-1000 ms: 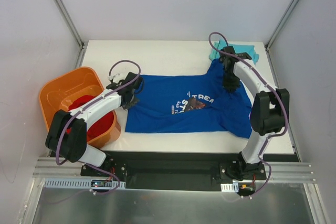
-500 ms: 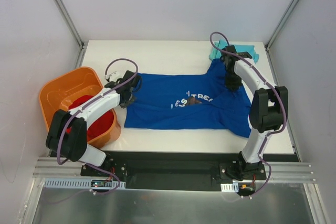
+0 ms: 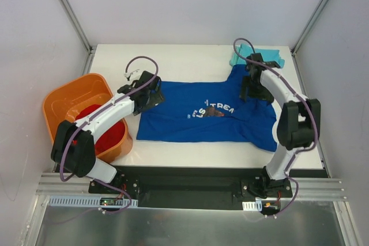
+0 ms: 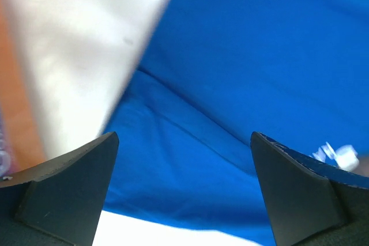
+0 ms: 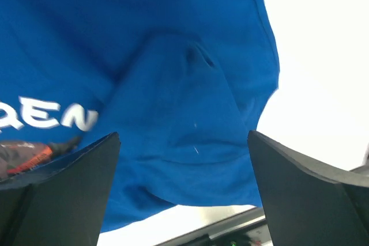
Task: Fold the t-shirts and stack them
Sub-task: Fold the flattened tshirt in 1/3 of the way
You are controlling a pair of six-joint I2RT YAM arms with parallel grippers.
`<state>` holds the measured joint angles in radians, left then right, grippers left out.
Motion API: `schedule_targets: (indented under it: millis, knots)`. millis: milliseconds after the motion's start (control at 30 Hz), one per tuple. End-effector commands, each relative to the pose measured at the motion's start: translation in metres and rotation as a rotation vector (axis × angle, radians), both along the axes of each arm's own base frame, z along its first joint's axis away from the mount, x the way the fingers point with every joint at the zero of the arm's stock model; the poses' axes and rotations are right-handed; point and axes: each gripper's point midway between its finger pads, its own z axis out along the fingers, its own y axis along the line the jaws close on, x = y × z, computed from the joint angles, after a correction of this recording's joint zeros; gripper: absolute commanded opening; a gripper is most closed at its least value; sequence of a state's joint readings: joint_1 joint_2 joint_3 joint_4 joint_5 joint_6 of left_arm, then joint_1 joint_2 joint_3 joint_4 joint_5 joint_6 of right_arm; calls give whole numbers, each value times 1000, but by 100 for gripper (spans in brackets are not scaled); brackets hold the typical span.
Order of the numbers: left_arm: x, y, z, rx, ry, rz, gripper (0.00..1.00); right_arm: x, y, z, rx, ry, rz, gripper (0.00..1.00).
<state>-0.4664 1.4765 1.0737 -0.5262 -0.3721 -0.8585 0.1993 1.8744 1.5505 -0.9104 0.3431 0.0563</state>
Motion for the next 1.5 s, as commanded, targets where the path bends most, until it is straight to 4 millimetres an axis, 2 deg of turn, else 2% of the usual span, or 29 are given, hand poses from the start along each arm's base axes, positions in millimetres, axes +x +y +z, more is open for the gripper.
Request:
schedule_targets:
  millis: [0, 33, 67, 100, 133, 167, 200, 233, 333, 367, 400, 500, 667, 800, 933, 1000, 1067, 1133, 1200, 1333, 1433, 1467]
  knots:
    - [-3, -49, 36, -122, -90, -187, 99, -65, -20, 29, 107, -84, -175, 97]
    - [-7, -54, 36, -132, -91, -208, 99, -81, -33, 21, 149, -76, -248, 97]
    - [-10, -62, 36, -149, -95, -230, 99, -106, -37, 1, 188, -34, -279, 97]
    - [-22, -72, 25, -174, -60, -269, 99, -118, -31, 5, 281, -69, -296, 97]
    - [-27, -78, 21, -197, -52, -287, 99, -130, -45, 1, 323, -77, -376, 97]
    - [-33, -84, 16, -222, -39, -307, 99, -138, -48, -4, 355, -82, -392, 97]
    - [-40, -87, 2, -240, -23, -320, 99, -156, -44, -13, 407, -65, -412, 99]
    - [-48, -94, -5, -275, 6, -336, 99, -164, -57, -16, 413, -68, -476, 99]
    - [-64, -93, -35, -299, 69, -332, 100, -179, -61, -28, 449, -41, -509, 90]
    - [-67, -91, -40, -295, 82, -332, 99, -177, -61, -30, 457, -49, -508, 87]
    - [-73, -88, -50, -285, 106, -329, 99, -174, -54, -31, 502, -47, -493, 78]
    - [-83, -78, -70, -251, 146, -318, 99, -160, -41, -32, 601, -53, -451, 70]
    - [-93, -63, -90, -210, 176, -292, 99, -153, -48, -34, 577, -54, -463, 66]
    - [-98, -47, -102, -162, 190, -265, 99, -158, -61, -42, 500, -13, -501, 65]
    - [-99, -39, -107, -153, 203, -260, 99, -161, -66, -45, 464, 2, -500, 65]
    - [-100, -37, -109, -148, 205, -264, 99, -164, -76, -41, 398, -6, -510, 65]
    - [-100, -36, -108, -144, 200, -264, 99, -160, -78, -38, 381, -29, -493, 62]
    - [-98, -35, -108, -138, 194, -269, 99, -157, -76, -37, 386, -33, -469, 52]
    - [-97, -34, -107, -135, 191, -273, 99, -156, -75, -40, 373, -9, -457, 47]
    - [-95, -32, -106, -134, 188, -271, 99, -158, -72, -45, 369, 39, -441, 43]
    - [-95, -31, -106, -134, 186, -269, 99, -160, -70, -49, 363, 69, -436, 34]
    - [-95, -31, -106, -135, 185, -270, 99, -160, -69, -50, 367, 72, -435, 28]
